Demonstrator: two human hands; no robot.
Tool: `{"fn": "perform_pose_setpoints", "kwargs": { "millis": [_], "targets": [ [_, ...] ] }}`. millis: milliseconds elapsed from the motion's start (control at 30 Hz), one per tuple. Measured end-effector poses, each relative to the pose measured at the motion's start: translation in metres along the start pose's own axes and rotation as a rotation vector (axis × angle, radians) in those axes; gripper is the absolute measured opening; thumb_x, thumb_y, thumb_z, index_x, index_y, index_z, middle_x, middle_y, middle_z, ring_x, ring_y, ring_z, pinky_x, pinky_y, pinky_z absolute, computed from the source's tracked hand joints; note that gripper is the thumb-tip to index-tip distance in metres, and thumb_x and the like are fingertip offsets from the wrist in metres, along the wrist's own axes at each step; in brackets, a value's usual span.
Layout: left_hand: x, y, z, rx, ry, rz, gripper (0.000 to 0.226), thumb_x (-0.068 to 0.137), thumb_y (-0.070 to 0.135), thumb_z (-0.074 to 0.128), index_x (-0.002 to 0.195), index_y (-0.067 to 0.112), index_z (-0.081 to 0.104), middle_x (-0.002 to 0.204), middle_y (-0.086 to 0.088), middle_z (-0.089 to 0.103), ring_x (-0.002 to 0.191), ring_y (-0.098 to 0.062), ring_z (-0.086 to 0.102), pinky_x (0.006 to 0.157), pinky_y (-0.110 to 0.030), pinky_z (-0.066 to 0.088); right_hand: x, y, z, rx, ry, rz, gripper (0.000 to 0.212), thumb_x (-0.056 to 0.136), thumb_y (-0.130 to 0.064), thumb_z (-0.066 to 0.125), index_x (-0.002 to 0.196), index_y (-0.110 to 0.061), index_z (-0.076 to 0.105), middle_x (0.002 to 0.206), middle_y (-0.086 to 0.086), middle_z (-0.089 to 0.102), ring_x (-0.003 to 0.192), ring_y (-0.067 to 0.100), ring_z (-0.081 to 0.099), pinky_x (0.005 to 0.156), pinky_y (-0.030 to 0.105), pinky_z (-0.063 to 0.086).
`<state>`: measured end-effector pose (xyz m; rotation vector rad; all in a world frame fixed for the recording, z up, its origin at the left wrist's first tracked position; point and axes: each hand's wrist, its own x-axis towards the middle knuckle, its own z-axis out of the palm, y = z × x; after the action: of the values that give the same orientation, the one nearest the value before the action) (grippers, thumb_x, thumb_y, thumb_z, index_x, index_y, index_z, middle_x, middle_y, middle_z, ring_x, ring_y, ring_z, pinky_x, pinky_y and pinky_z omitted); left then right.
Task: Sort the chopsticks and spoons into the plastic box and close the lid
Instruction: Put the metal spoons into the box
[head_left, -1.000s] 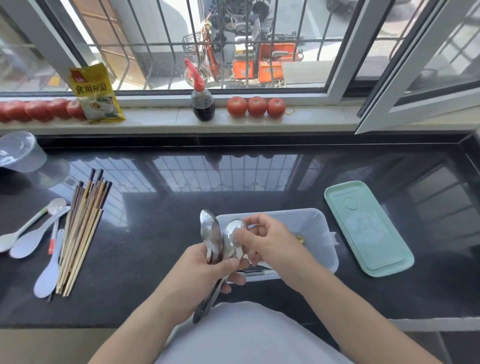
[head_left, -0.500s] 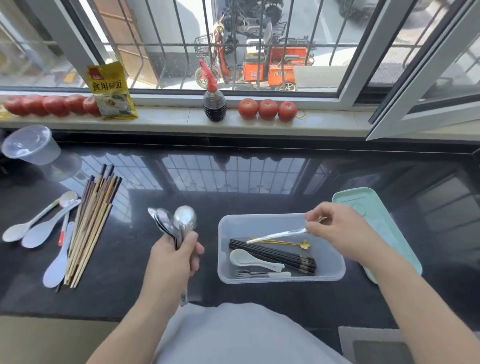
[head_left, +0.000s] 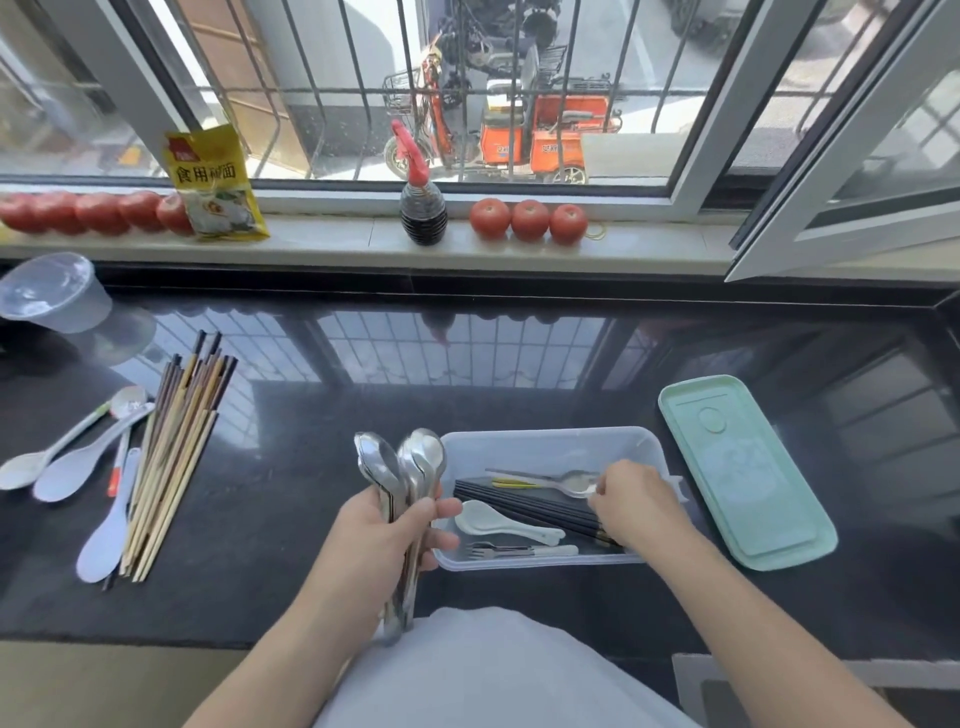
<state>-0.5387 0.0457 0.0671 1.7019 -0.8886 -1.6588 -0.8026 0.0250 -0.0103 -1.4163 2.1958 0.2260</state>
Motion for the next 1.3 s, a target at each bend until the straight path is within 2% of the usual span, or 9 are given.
{"fn": "perform_pose_setpoints", "kwargs": {
  "millis": [267, 500, 633, 800, 900, 1000, 1100, 1200, 1300],
  "targets": [
    [-0.004, 0.009, 0.016, 0.072, -0.174, 0.048, 0.014, 0.095, -0.003, 0.063, 0.107, 0.002, 0.070, 0.089, -0.010, 0.079, 0.061, -0.017, 0.067, 0.054, -0.027, 0.049, -0.081, -0.065, -0.036, 1.039, -0.311, -0.279, 0.023, 0.096, -0.030, 0.067, 0.117, -0.025, 0.061, 0.095, -0.002, 0.072, 0.059, 0.017, 0.066, 0.058, 0.030, 0.056],
    [-0.009, 0.009, 0.014, 0.247, -0.245, 0.080, 0.005, 0.096, 0.004, 0.066, 0.096, 0.007, 0.070, 0.080, -0.003, 0.078, 0.060, -0.013, 0.067, 0.054, -0.023, 0.046, -0.076, -0.068, -0.038, 1.102, -0.349, -0.255, 0.014, 0.094, -0.022, 0.070, 0.105, -0.013, 0.068, 0.084, 0.015, 0.071, 0.062, 0.016, 0.068, 0.063, 0.031, 0.059],
    [-0.001, 0.002, 0.012, 0.079, 0.030, 0.038, 0.009, 0.101, 0.014, 0.061, 0.103, 0.008, 0.068, 0.090, -0.002, 0.080, 0.069, -0.021, 0.073, 0.060, -0.031, 0.053, -0.053, -0.032, -0.064, 1.185, -0.274, -0.156, 0.020, 0.091, -0.009, 0.072, 0.108, -0.002, 0.065, 0.086, 0.012, 0.074, 0.073, 0.025, 0.073, 0.080, 0.037, 0.061],
    [0.014, -0.006, -0.016, 0.166, 0.321, 0.130, 0.013, 0.099, 0.026, 0.065, 0.091, 0.017, 0.070, 0.074, -0.005, 0.076, 0.057, -0.018, 0.060, 0.072, -0.045, 0.053, -0.030, 0.019, -0.067, 0.622, -0.121, -0.196, 0.033, 0.078, -0.007, 0.082, 0.098, -0.023, 0.062, 0.096, -0.002, 0.076, 0.076, 0.019, 0.070, 0.082, 0.033, 0.055],
    [0.010, -0.006, -0.007, 0.094, 0.242, 0.104, 0.016, 0.098, 0.019, 0.066, 0.090, 0.005, 0.067, 0.066, -0.003, 0.069, 0.047, -0.015, 0.048, 0.050, -0.031, 0.043, -0.015, 0.010, -0.028, 0.339, -0.135, -0.271, 0.028, 0.079, -0.014, 0.077, 0.080, -0.028, 0.053, 0.091, -0.012, 0.067, 0.073, 0.014, 0.060, 0.069, 0.028, 0.051],
    [0.007, -0.010, 0.003, 0.128, 0.127, 0.091, 0.021, 0.098, 0.018, 0.065, 0.081, 0.005, 0.066, 0.060, -0.009, 0.061, 0.048, -0.018, 0.045, 0.053, -0.031, 0.038, 0.009, -0.003, 0.003, 0.268, -0.144, -0.401, 0.033, 0.080, -0.012, 0.079, 0.070, -0.028, 0.053, 0.096, -0.009, 0.066, 0.086, 0.017, 0.062, 0.078, 0.030, 0.052],
    [0.006, -0.011, 0.003, 0.174, 0.081, 0.105, 0.025, 0.099, 0.018, 0.064, 0.079, 0.003, 0.065, 0.053, -0.005, 0.055, 0.049, -0.018, 0.045, 0.054, -0.030, 0.037, 0.022, -0.008, 0.014, 0.158, -0.128, -0.482, 0.015, 0.083, -0.017, 0.079, 0.087, -0.024, 0.067, 0.102, -0.008, 0.062, 0.100, 0.018, 0.060, 0.091, 0.033, 0.051],
    [0.006, -0.012, 0.000, 0.148, 0.110, 0.103, 0.025, 0.099, 0.019, 0.064, 0.081, 0.003, 0.066, 0.052, -0.004, 0.056, 0.049, -0.017, 0.044, 0.052, -0.028, 0.037, 0.027, -0.002, 0.018, -0.120, -0.108, -0.507, 0.031, 0.090, -0.030, 0.071, 0.118, -0.017, 0.069, 0.125, -0.001, 0.060, 0.123, 0.023, 0.048, 0.098, 0.033, 0.043],
    [0.008, -0.016, -0.005, 0.106, 0.139, 0.088, 0.023, 0.099, 0.019, 0.065, 0.080, 0.005, 0.066, 0.059, -0.011, 0.060, 0.050, -0.020, 0.044, 0.053, -0.031, 0.035, 0.025, 0.002, 0.012, -0.262, -0.077, -0.405, 0.027, 0.097, -0.035, 0.060, 0.104, -0.011, 0.070, 0.118, 0.007, 0.066, 0.114, 0.028, 0.053, 0.086, 0.034, 0.041]
  ]
}}
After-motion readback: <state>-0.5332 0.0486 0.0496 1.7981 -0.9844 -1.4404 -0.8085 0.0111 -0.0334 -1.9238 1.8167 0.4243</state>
